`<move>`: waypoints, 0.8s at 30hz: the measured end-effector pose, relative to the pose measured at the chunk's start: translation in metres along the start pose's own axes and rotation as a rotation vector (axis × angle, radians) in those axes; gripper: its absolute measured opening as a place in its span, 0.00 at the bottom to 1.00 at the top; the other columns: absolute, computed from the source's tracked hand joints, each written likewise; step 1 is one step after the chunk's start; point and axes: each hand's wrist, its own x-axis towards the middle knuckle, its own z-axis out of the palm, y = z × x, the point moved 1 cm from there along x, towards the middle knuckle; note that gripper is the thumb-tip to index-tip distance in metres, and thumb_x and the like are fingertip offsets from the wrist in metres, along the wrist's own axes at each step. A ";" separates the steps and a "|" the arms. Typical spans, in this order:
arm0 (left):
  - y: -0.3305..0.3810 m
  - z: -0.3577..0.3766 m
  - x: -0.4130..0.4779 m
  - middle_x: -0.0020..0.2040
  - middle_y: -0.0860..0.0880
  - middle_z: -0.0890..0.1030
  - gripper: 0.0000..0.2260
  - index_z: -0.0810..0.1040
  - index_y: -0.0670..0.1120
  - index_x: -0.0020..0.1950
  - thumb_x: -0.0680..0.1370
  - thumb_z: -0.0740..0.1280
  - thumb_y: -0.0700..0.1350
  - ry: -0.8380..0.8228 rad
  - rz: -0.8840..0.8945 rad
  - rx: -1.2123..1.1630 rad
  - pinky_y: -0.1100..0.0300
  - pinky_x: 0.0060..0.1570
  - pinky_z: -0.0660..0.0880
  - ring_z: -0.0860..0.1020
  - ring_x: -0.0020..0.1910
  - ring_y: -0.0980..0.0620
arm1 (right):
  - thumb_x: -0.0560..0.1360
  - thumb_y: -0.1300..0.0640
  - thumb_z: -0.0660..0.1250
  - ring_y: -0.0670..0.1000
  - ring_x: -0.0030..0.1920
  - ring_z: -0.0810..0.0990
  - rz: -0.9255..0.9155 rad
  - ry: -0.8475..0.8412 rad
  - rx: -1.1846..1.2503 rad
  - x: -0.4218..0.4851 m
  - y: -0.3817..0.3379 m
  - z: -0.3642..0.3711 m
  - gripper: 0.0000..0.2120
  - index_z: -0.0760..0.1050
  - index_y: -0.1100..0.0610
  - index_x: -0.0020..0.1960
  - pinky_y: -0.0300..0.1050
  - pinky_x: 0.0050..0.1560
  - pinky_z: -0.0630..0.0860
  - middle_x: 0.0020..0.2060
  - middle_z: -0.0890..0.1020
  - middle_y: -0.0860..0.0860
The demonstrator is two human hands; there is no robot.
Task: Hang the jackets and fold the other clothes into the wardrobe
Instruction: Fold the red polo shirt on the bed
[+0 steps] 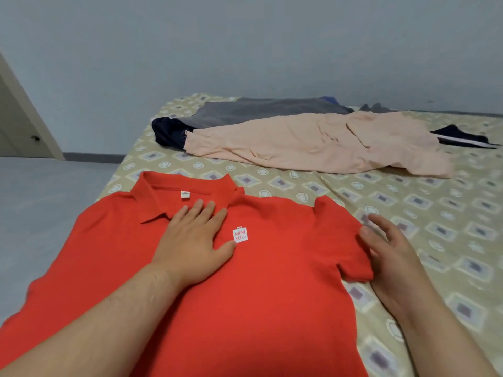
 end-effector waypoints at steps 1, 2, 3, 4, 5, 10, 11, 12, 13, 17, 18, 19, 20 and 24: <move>0.004 -0.003 0.001 0.80 0.51 0.56 0.42 0.55 0.56 0.80 0.68 0.40 0.69 -0.026 -0.006 0.033 0.51 0.77 0.45 0.50 0.79 0.50 | 0.72 0.59 0.72 0.51 0.50 0.85 -0.007 -0.072 -0.016 -0.001 0.002 -0.004 0.24 0.73 0.46 0.66 0.46 0.40 0.82 0.55 0.84 0.51; 0.008 -0.007 0.001 0.79 0.50 0.59 0.42 0.58 0.55 0.79 0.67 0.41 0.68 -0.036 -0.010 0.051 0.50 0.77 0.47 0.53 0.79 0.49 | 0.72 0.62 0.72 0.51 0.51 0.85 -0.025 -0.137 -0.077 -0.002 0.004 -0.004 0.26 0.74 0.43 0.65 0.44 0.41 0.82 0.54 0.85 0.51; 0.012 -0.013 0.004 0.77 0.50 0.64 0.41 0.62 0.54 0.77 0.67 0.43 0.67 -0.020 0.005 0.044 0.49 0.76 0.50 0.58 0.76 0.48 | 0.72 0.67 0.71 0.50 0.51 0.85 -0.054 -0.196 -0.167 -0.001 0.006 -0.002 0.28 0.74 0.42 0.64 0.42 0.41 0.82 0.53 0.85 0.50; 0.019 -0.017 0.009 0.72 0.50 0.68 0.38 0.66 0.51 0.74 0.67 0.45 0.64 0.000 0.047 0.017 0.47 0.75 0.54 0.64 0.73 0.48 | 0.72 0.71 0.68 0.49 0.49 0.85 -0.063 -0.233 -0.234 0.001 0.009 -0.002 0.30 0.76 0.41 0.63 0.41 0.41 0.81 0.52 0.85 0.49; 0.028 -0.020 0.014 0.68 0.50 0.71 0.34 0.69 0.49 0.70 0.69 0.48 0.61 0.033 0.104 -0.029 0.47 0.73 0.58 0.68 0.69 0.48 | 0.72 0.74 0.65 0.49 0.46 0.84 -0.053 -0.257 -0.241 0.003 0.009 -0.002 0.31 0.77 0.41 0.62 0.41 0.39 0.80 0.52 0.85 0.50; 0.093 -0.031 0.065 0.65 0.49 0.77 0.22 0.73 0.48 0.69 0.78 0.60 0.55 -0.023 0.189 -0.219 0.53 0.69 0.65 0.72 0.65 0.48 | 0.69 0.75 0.61 0.51 0.39 0.81 0.086 -0.284 -0.059 0.008 0.001 -0.008 0.30 0.81 0.44 0.57 0.43 0.33 0.77 0.49 0.85 0.54; 0.103 -0.032 0.076 0.60 0.50 0.79 0.19 0.75 0.49 0.66 0.78 0.62 0.56 -0.105 0.157 -0.189 0.51 0.65 0.68 0.75 0.61 0.48 | 0.69 0.75 0.61 0.51 0.38 0.81 0.087 -0.287 -0.060 0.008 0.001 -0.008 0.30 0.81 0.44 0.56 0.44 0.33 0.77 0.49 0.85 0.54; 0.111 -0.032 0.085 0.55 0.51 0.79 0.15 0.77 0.50 0.61 0.78 0.64 0.56 -0.189 0.135 -0.142 0.52 0.62 0.71 0.76 0.57 0.48 | 0.69 0.75 0.61 0.51 0.38 0.80 0.089 -0.293 -0.071 0.008 0.002 -0.007 0.30 0.81 0.43 0.56 0.46 0.34 0.76 0.49 0.85 0.54; 0.116 -0.032 0.091 0.52 0.53 0.79 0.11 0.77 0.50 0.56 0.78 0.65 0.55 -0.259 0.126 -0.113 0.53 0.59 0.72 0.77 0.55 0.50 | 0.69 0.75 0.61 0.51 0.36 0.79 0.094 -0.305 -0.093 0.008 0.002 -0.005 0.31 0.81 0.42 0.56 0.46 0.34 0.75 0.48 0.85 0.54; 0.130 -0.037 0.110 0.37 0.55 0.74 0.07 0.73 0.49 0.40 0.78 0.67 0.44 -0.195 0.155 -0.345 0.61 0.40 0.67 0.73 0.39 0.59 | 0.68 0.74 0.60 0.53 0.34 0.77 0.032 -0.184 -0.138 0.005 -0.003 -0.005 0.34 0.82 0.37 0.54 0.46 0.34 0.72 0.43 0.86 0.50; 0.134 -0.041 0.115 0.35 0.55 0.72 0.09 0.71 0.49 0.38 0.78 0.67 0.43 -0.073 0.155 -0.427 0.62 0.37 0.63 0.71 0.36 0.61 | 0.69 0.74 0.60 0.53 0.37 0.80 -0.018 -0.067 -0.105 0.007 -0.006 -0.008 0.33 0.82 0.37 0.54 0.47 0.37 0.75 0.46 0.86 0.47; 0.139 -0.042 0.119 0.36 0.53 0.72 0.10 0.70 0.50 0.38 0.77 0.67 0.43 0.047 0.161 -0.454 0.61 0.38 0.63 0.70 0.37 0.61 | 0.70 0.73 0.61 0.51 0.42 0.84 -0.066 0.054 -0.077 0.009 -0.008 -0.010 0.32 0.83 0.37 0.54 0.47 0.42 0.78 0.48 0.86 0.44; 0.143 -0.040 0.121 0.39 0.51 0.73 0.08 0.72 0.49 0.40 0.77 0.67 0.44 0.128 0.172 -0.412 0.59 0.41 0.64 0.71 0.41 0.57 | 0.72 0.72 0.62 0.46 0.47 0.85 -0.105 0.147 -0.097 0.011 -0.009 -0.013 0.30 0.82 0.38 0.57 0.47 0.48 0.80 0.51 0.85 0.41; 0.149 -0.002 0.107 0.62 0.43 0.73 0.12 0.77 0.48 0.61 0.78 0.66 0.47 0.150 0.140 -0.121 0.51 0.63 0.65 0.70 0.62 0.42 | 0.78 0.61 0.63 0.34 0.56 0.76 -0.133 0.183 -0.378 0.011 -0.007 -0.010 0.27 0.67 0.42 0.74 0.46 0.61 0.73 0.54 0.80 0.35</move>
